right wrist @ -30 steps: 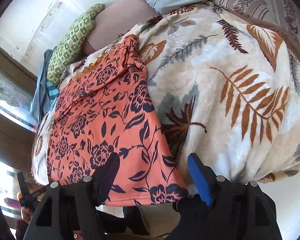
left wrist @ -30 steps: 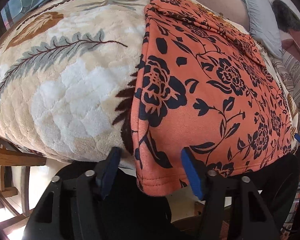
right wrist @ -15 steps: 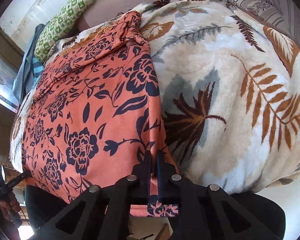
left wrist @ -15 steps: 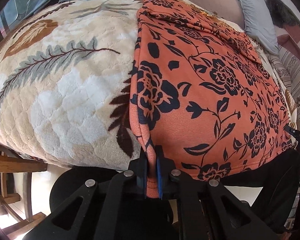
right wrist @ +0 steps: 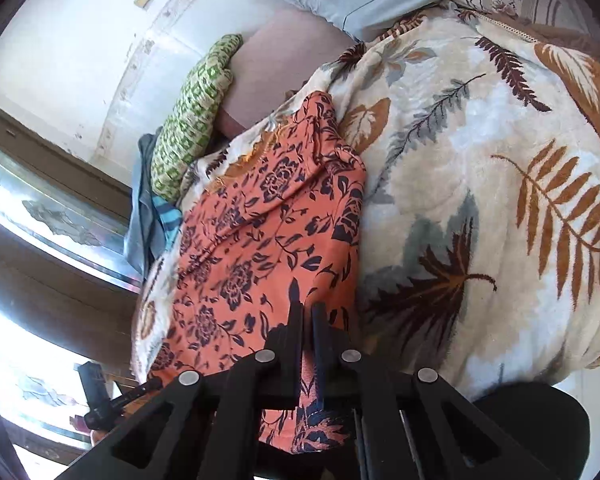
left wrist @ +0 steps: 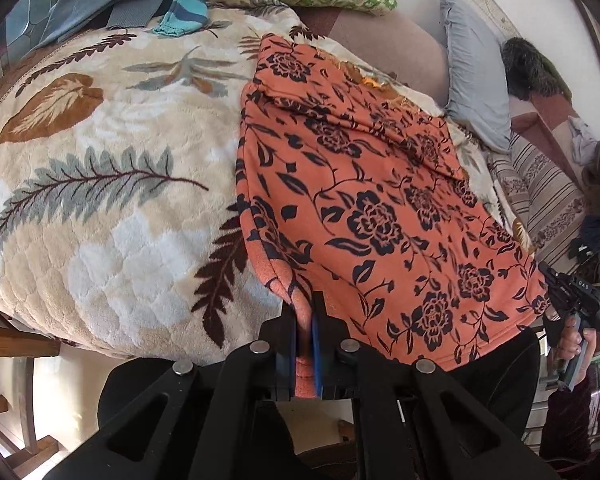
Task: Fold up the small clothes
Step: 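Lift the held hem and fold it over toward the collar with both grippers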
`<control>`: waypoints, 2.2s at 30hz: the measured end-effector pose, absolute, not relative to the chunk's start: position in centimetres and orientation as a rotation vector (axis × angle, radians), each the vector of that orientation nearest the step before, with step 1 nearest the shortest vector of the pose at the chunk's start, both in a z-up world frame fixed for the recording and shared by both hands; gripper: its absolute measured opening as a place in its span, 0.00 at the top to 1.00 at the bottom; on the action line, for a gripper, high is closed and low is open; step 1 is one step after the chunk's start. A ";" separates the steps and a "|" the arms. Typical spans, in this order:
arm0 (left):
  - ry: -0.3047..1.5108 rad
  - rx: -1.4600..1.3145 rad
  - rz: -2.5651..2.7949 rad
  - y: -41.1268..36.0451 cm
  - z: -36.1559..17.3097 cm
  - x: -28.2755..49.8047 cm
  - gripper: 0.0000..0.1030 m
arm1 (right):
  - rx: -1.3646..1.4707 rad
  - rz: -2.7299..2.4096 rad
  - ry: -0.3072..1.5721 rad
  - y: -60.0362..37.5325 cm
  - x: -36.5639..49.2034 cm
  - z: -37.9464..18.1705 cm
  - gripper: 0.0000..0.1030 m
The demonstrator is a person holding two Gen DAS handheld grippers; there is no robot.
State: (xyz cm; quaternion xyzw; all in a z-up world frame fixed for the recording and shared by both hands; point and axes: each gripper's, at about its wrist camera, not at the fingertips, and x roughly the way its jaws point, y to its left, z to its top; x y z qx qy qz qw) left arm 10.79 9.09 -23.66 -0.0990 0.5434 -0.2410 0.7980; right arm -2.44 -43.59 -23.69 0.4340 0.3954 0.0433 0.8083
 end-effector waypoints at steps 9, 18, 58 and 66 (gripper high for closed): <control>1.114 -0.274 -0.539 8.8 -19.4 17.1 0.94 | 1.001 0.087 0.802 -47.5 1.4 -20.6 0.96; 1.096 -0.239 -0.563 8.5 -19.7 16.0 0.94 | 0.724 -0.031 1.139 -45.2 3.4 -24.7 0.90; 1.071 -0.340 -0.536 8.9 -16.5 22.5 0.94 | 0.877 0.245 0.798 -43.8 8.6 -20.2 0.94; 1.115 -0.470 -0.447 6.2 -18.3 40.5 0.93 | 0.976 0.089 0.753 -50.0 23.3 -23.0 0.94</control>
